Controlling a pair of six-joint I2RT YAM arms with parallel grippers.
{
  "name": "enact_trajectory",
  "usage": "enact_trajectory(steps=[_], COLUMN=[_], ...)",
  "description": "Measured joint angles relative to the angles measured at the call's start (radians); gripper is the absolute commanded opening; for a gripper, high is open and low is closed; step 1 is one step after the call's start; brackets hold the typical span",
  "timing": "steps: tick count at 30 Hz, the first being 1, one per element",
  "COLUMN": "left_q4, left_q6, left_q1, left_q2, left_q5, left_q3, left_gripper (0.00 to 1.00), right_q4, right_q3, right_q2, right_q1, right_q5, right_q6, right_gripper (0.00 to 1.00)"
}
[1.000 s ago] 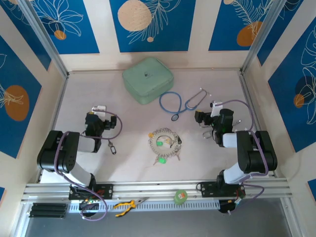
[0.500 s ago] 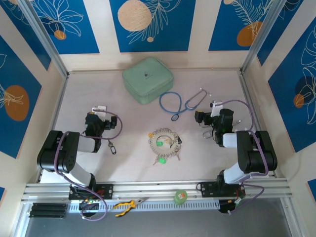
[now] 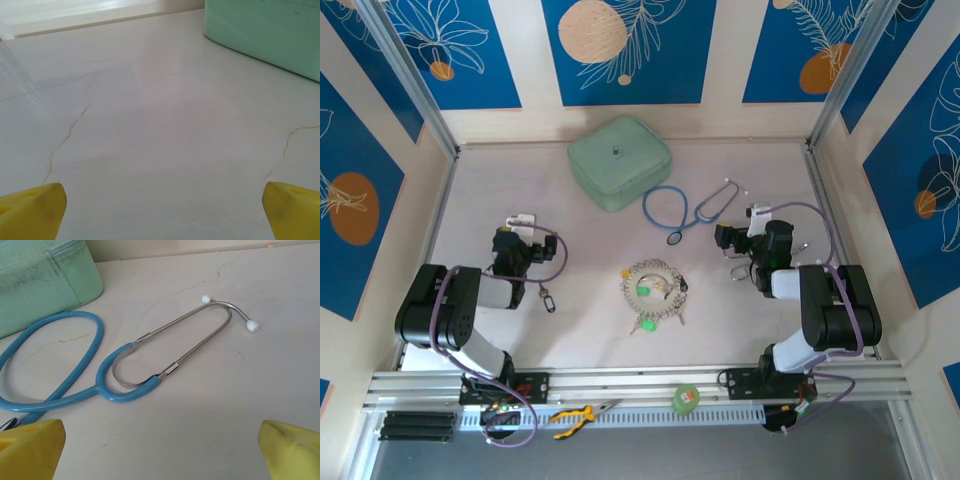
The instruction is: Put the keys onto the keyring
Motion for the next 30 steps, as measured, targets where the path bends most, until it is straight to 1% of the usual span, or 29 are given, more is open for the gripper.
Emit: enact_trajectory(steps=[2, 3, 6, 9, 11, 13, 16, 19, 23, 24, 26, 28, 30], left_q4=[-0.011, -0.034, -0.131, -0.207, -0.269, -0.370, -0.520, -0.665, -0.826, -0.868, -0.932, -0.981, -0.999], left_q6=[0.000, -0.002, -0.010, -0.032, -0.057, -0.091, -0.148, -0.229, -0.330, -0.360, -0.413, -0.476, -0.525], left_q1=[0.000, 0.000, 0.000, 0.000, 0.000, 0.000, 0.000, 0.000, -0.003, -0.008, -0.025, -0.066, -0.125], left_q2=[-0.013, -0.039, -0.150, -0.256, -0.321, -0.386, -0.460, -0.514, -0.542, -0.545, -0.548, -0.550, -0.550], left_q5=[-0.010, -0.019, -0.047, -0.072, -0.086, -0.098, -0.102, -0.095, -0.055, -0.042, -0.019, -0.004, 0.001], left_q3=[0.000, 0.000, 0.014, 0.050, 0.077, 0.110, 0.161, 0.195, 0.211, 0.211, 0.211, 0.211, 0.211], left_gripper=[1.00, 1.00, 1.00, 1.00, 1.00, 1.00, 1.00, 0.98, 0.96, 0.95, 0.94, 0.93, 0.93], right_q4=[-0.042, -0.091, -0.245, -0.348, -0.418, -0.505, -0.640, -0.783, -0.970, -1.014, -1.094, -1.170, -1.239], right_q3=[0.002, 0.009, 0.068, 0.137, 0.173, 0.207, 0.248, 0.294, 0.379, 0.399, 0.431, 0.453, 0.470], right_q2=[-0.025, -0.056, -0.174, -0.277, -0.321, -0.350, -0.365, -0.364, -0.340, -0.329, -0.304, -0.277, -0.249], right_q1=[0.003, 0.006, 0.020, 0.046, 0.082, 0.144, 0.245, 0.310, 0.350, 0.361, 0.393, 0.432, 0.464], right_q5=[0.001, 0.003, 0.022, 0.042, 0.058, 0.085, 0.133, 0.152, 0.156, 0.154, 0.150, 0.143, 0.129], right_q6=[-0.002, -0.005, -0.004, 0.026, 0.066, 0.102, 0.157, 0.234, 0.341, 0.365, 0.402, 0.427, 0.456], right_gripper=[0.99, 0.99, 1.00, 0.97, 0.95, 0.94, 0.92, 0.90, 0.83, 0.80, 0.77, 0.63, 0.60])
